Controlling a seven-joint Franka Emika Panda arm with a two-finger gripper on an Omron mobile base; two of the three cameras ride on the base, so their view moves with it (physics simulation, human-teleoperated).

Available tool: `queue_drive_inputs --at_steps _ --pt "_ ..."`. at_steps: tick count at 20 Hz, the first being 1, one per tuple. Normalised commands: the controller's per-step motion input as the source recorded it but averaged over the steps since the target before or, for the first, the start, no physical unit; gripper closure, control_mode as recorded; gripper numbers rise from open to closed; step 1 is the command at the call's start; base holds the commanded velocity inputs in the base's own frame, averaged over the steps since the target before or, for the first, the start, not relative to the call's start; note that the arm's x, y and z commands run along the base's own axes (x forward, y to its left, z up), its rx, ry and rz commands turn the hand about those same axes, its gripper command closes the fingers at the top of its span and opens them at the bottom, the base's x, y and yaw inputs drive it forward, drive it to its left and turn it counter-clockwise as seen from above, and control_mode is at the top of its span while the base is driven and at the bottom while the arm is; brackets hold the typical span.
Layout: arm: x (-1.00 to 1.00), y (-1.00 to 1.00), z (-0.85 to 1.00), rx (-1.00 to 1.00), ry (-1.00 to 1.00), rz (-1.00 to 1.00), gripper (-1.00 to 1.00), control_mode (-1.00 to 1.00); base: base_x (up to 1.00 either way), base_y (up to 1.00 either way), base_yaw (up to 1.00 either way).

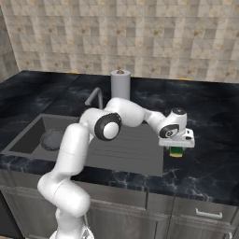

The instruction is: Pick the pan and sponge and place them into the sink. Then turn on the water.

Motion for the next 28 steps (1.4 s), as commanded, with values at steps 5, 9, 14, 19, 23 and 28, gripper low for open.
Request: queue_drive_inputs --at_steps 5,9,14,19,23,28 --pt "0.05 0.0 -0.3 0.0 0.01 0.0 1.0 -1.0 0.0 0.0 0.0" --pt "0.0 0.0 -0.06 0.0 0.0 0.0 1.0 -1.0 0.0 0.0 0.0" --pt "0.0 0.0 0.0 0.0 0.0 0.0 1.0 -1.0 0.0 0.0 0.0" --pt "-0.22 0.18 0.09 0.0 0.0 0.0 1.0 -1.0 0.0 0.0 0.0" --pt "-0.43 0.46 0.09 0.0 0.0 0.0 1.0 -1.0 0.0 0.0 0.0" --pt "-0.35 0.51 0.04 0.0 0.0 0.0 1.0 -1.0 0.0 0.0 0.0"
